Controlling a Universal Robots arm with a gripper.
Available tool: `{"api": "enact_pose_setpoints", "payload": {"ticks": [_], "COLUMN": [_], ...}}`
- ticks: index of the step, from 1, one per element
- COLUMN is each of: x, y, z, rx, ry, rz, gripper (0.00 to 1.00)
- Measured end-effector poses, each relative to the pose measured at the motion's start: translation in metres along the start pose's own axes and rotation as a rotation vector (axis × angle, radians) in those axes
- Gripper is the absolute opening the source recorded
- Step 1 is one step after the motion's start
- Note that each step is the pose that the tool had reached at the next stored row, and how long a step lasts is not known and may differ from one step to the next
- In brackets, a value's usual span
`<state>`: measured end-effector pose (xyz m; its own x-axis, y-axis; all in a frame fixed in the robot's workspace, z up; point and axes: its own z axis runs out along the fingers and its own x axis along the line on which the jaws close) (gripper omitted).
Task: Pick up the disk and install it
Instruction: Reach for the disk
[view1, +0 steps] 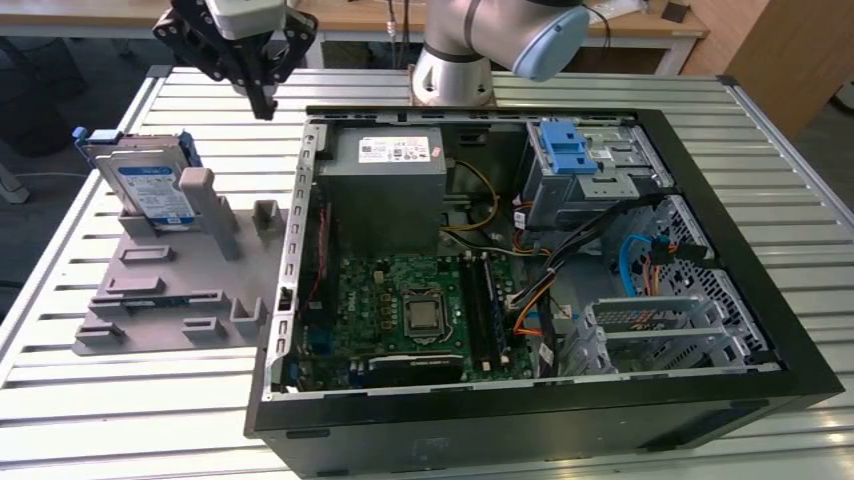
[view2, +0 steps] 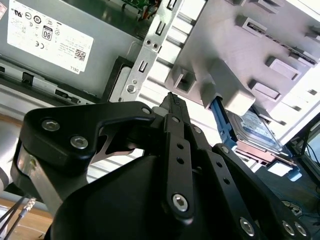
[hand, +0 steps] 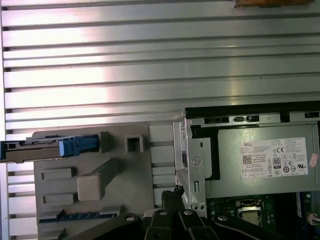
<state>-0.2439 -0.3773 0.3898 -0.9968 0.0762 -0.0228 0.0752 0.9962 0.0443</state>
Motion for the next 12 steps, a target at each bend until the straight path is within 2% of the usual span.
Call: {"api": "enact_pose_setpoints", "payload": {"ticks": [12], "x": [0.0162], "y": [-0.0002], "z": [0.0], "rx": [0.0001], "ry": [0.0006], "rz": [0.0], "gripper": [0.11]}}
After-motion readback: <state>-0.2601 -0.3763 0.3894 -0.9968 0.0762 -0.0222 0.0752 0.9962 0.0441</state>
